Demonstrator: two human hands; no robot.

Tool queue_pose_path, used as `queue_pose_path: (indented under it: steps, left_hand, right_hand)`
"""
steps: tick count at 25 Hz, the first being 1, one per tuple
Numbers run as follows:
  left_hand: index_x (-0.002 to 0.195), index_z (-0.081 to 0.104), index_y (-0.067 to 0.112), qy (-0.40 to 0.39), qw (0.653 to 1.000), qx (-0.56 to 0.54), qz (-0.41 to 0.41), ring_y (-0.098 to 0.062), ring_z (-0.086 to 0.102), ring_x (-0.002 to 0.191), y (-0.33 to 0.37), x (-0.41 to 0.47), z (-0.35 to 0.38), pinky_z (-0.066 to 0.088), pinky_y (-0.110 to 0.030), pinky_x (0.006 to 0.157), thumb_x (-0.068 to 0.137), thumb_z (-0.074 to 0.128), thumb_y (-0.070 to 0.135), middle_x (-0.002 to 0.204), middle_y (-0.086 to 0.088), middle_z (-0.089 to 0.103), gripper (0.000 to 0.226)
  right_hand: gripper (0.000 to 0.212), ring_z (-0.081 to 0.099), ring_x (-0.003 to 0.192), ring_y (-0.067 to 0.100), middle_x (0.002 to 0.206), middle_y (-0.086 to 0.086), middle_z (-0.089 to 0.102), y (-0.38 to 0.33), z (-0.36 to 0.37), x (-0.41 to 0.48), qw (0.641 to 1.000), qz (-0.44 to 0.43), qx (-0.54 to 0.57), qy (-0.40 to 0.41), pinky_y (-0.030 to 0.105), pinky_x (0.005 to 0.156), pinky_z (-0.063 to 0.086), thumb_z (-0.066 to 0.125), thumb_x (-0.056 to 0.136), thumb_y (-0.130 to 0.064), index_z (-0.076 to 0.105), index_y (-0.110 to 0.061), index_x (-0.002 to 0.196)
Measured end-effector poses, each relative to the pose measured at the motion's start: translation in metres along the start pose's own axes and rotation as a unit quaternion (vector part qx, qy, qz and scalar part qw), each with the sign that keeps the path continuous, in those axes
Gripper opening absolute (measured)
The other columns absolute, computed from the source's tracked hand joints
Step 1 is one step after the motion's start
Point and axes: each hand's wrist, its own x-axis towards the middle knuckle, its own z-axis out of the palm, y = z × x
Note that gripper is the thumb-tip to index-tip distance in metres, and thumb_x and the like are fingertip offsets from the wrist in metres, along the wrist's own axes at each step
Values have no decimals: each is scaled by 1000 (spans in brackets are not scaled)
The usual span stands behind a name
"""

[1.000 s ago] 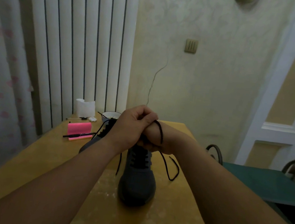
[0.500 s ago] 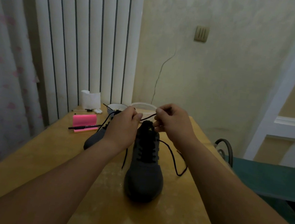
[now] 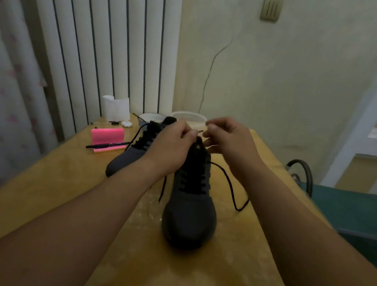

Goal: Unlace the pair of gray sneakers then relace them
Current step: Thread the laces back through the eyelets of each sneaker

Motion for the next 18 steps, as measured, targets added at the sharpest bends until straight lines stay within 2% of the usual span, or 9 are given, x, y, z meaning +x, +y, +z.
queue_pose_path:
  steps: [3,5,7,11,14,18]
  left_hand:
    - [94,65,14,38,999,-31,15,-1,53,69,-24,3,1,41,-26,65,106,58,31,82,4,62,22]
    - [94,67,19,16,998,12,54,-6,59,79,-34,4,8,47,-32,71,106,60,31,85,6,64,17]
    - [99,69,26,-5,993,79,83,-15,60,92,-39,4,18,50,-37,79,105,60,33,87,8,65,13]
    - [107,73,28,14,988,114,99,-16,53,101,-43,6,25,45,-35,83,104,61,33,91,17,61,13]
    - [106,73,29,0,986,118,120,-15,51,99,-50,7,26,42,-32,81,103,63,33,91,19,60,12]
    - [103,74,27,-2,979,136,152,-13,44,97,-57,8,34,37,-25,79,102,65,32,93,13,63,11]
  right_hand:
    - [19,62,72,15,90,8,69,32,-15,3,998,27,-48,37,29,63,53,55,104,-13,72,-15,111]
    - [28,57,71,14,86,4,65,50,-17,2,997,30,-71,1,28,63,50,52,101,-10,75,-24,110]
    - [35,54,70,12,84,3,63,58,-13,0,997,27,-59,-45,30,64,48,49,96,-6,78,-25,103]
    - [30,60,78,15,84,2,63,73,-9,4,997,16,-43,-61,36,72,48,46,101,-18,75,-20,96]
    - [28,56,76,13,77,-4,56,86,-11,6,997,27,25,-72,36,73,44,48,106,-30,70,-16,93]
    - [11,53,78,15,78,-6,56,95,-10,8,991,34,83,-100,32,72,44,56,100,-14,61,-16,91]
